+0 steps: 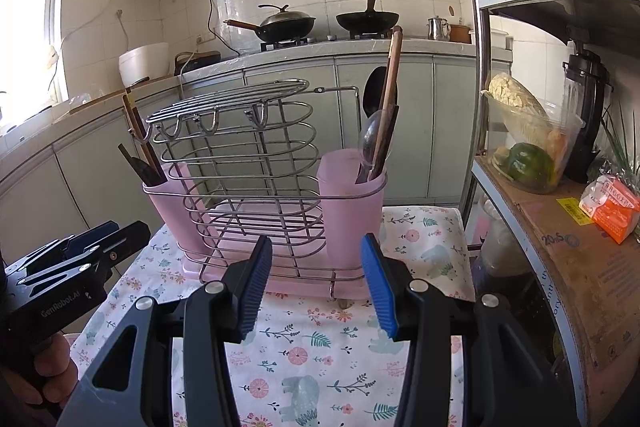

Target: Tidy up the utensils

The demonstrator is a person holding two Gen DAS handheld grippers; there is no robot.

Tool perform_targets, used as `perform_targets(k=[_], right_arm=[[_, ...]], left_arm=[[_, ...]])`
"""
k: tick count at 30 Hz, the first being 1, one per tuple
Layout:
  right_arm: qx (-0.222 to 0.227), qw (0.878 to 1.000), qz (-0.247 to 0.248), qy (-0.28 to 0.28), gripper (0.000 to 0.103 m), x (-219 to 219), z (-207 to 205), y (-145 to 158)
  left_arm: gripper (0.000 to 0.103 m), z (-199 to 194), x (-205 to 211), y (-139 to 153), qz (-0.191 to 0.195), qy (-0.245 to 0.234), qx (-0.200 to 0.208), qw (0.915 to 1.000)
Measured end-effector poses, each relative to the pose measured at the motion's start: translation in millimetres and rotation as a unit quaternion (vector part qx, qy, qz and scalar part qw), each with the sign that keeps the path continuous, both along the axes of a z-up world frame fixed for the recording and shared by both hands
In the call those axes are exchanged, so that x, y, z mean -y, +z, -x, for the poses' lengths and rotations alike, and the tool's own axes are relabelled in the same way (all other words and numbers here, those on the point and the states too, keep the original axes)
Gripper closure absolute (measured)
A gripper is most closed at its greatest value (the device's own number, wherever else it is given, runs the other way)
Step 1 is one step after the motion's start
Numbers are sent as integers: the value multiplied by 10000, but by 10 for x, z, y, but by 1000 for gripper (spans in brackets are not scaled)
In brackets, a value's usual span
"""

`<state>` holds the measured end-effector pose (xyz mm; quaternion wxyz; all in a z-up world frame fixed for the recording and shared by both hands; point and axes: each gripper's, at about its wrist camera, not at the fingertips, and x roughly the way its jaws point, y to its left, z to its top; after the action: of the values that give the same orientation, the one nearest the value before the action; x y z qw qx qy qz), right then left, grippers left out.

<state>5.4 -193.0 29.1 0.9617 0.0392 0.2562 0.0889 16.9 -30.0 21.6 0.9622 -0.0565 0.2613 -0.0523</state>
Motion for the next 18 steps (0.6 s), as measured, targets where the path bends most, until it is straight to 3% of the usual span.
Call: perform_targets(k=[18], right_arm=[[15,9999,88,48,57,-52,19,30]], left_arm=[[47,20,-6,2,-35,11,-1,10000]])
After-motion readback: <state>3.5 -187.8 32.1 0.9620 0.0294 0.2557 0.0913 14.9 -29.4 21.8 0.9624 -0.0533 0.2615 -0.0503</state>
